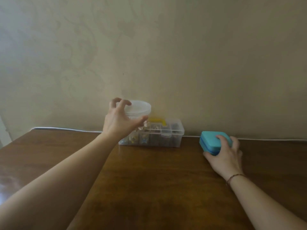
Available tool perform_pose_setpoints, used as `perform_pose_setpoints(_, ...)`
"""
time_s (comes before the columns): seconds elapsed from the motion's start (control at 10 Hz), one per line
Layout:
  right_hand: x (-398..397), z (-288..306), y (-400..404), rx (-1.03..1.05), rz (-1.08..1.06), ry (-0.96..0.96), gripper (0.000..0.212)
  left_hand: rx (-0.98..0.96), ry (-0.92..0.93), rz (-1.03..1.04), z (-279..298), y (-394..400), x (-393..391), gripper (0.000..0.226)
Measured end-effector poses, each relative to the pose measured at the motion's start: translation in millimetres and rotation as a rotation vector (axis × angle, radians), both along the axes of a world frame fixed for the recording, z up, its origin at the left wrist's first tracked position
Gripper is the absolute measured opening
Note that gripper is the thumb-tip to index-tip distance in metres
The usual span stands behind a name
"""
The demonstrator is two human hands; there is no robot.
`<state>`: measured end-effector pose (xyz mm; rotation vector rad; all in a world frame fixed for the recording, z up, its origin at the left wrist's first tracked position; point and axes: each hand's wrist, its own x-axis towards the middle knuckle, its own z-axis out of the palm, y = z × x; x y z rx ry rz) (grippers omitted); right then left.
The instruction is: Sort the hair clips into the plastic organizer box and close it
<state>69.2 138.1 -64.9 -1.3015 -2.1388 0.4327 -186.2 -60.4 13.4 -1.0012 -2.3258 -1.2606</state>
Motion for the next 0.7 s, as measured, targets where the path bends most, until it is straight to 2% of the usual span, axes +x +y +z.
perform_pose_setpoints(0.1,0.3,3.2,1.5,-0.002,-0.005,0.119,0.072,-0.023,-0.018,-0.025,-5.6,0.3,0.3,0.089)
perform_pose_setpoints(0.2,-9.3,12.9,-10.6,0.092,0.030,0.272,0.069,-0.021,-0.071,-0.068,-7.4,-3.8,0.2,0.114)
perform_pose_setpoints(0.3,-41.1,31.0,-29.7,0.240,0.166,0.335,0.067,0.013,-0.049,-0.075,-20.9,-10.7,4.1,0.117)
perform_pose_setpoints(0.5,-112.0,45.2,-59.1,0.236,0.248,0.221,0.075,0.077,-0.067,0.076,-51.9,-27.6,31.8,0.103)
perform_pose_setpoints(0.7,-111.4,57.0,-72.8,0.221,0.282,-0.082,0.086,0.047,-0.248,0.092,-61.9,-55.0,75.2,0.095)
